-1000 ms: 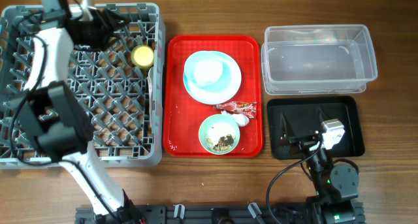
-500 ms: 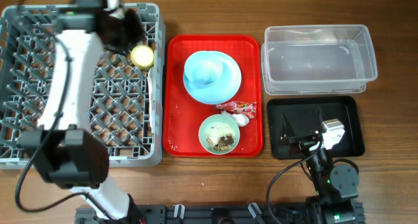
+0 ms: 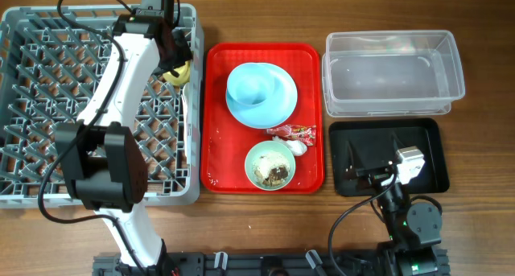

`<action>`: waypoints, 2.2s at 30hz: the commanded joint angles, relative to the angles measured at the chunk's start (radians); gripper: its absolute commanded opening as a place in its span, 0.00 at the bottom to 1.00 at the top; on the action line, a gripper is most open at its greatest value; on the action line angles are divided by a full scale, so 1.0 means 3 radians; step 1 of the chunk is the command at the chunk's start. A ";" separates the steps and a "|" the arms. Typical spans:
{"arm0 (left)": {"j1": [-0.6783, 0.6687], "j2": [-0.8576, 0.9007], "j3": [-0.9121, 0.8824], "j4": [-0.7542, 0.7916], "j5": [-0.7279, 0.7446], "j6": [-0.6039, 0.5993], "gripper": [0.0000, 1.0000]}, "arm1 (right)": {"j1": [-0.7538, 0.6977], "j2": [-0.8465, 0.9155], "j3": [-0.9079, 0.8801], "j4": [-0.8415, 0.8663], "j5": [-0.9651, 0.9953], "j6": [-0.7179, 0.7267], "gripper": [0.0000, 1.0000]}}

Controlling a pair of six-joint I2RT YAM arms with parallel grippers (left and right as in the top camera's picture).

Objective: Sort waste into correct bins and load items into the dishwasher rack
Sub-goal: 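Release the yellow cup and raise the left gripper from the rack, then lower the left gripper onto the blue bowl and grasp its rim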

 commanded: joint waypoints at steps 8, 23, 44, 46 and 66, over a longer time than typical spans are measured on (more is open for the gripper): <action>-0.0189 -0.0796 -0.0015 0.0055 0.0285 0.0005 0.36 | 0.0004 -0.0009 -0.0004 0.0008 0.0018 -0.0025 1.00; -0.1087 -0.0604 -0.0017 -0.0098 0.0357 -0.0038 0.34 | 0.0004 -0.0009 -0.0004 0.0008 0.0018 -0.0025 1.00; -0.1254 0.0333 -0.0017 0.0134 0.0460 -0.0170 0.24 | 0.0004 -0.0009 -0.0004 0.0008 0.0018 -0.0025 1.00; -0.1324 0.0360 -0.0017 0.0215 0.0458 -0.0168 0.24 | 0.0004 -0.0009 -0.0004 0.0008 0.0018 -0.0024 1.00; -0.1617 0.0395 -0.0376 0.0824 0.0154 -0.0083 0.29 | 0.0004 -0.0009 -0.0004 0.0008 0.0018 -0.0024 1.00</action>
